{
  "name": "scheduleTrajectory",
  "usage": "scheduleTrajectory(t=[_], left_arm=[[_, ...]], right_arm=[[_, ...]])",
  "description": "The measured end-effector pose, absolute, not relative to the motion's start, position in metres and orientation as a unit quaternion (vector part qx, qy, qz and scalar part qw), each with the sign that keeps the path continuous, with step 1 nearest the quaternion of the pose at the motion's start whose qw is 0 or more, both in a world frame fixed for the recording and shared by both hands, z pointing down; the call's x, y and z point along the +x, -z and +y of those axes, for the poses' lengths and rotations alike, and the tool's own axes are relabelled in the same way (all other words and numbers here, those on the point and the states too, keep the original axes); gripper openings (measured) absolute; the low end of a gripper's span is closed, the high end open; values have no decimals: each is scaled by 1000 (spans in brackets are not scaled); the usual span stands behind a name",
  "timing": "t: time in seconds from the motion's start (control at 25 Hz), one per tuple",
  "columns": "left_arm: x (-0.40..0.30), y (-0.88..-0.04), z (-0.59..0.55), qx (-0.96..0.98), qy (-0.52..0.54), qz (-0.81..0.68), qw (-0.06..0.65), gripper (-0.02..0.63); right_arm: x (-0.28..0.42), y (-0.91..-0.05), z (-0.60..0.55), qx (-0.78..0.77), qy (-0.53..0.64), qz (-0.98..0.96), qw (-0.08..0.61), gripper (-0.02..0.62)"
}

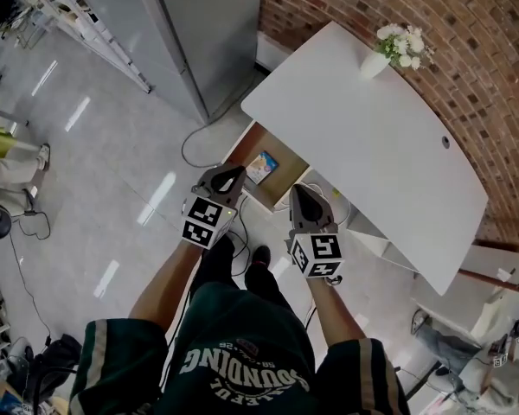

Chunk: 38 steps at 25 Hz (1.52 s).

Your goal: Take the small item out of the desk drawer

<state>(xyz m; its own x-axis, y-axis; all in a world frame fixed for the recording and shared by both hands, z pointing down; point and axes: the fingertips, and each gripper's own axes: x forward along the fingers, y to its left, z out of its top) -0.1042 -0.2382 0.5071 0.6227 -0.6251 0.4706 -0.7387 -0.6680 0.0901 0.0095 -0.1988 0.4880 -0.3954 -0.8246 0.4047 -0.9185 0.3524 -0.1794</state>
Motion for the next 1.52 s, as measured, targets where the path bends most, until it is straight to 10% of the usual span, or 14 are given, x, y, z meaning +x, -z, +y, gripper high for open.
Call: scheduleTrajectory(t=[1.32, 1.52], left_arm=[[-85, -665, -269, 885, -300, -302, 189, 20], [-87, -687, -273, 878, -314, -305, 194, 103]], right_arm=[[5, -600, -213, 578, -263, -757, 152, 25], [1, -615, -212, 583, -274, -751, 146, 25]])
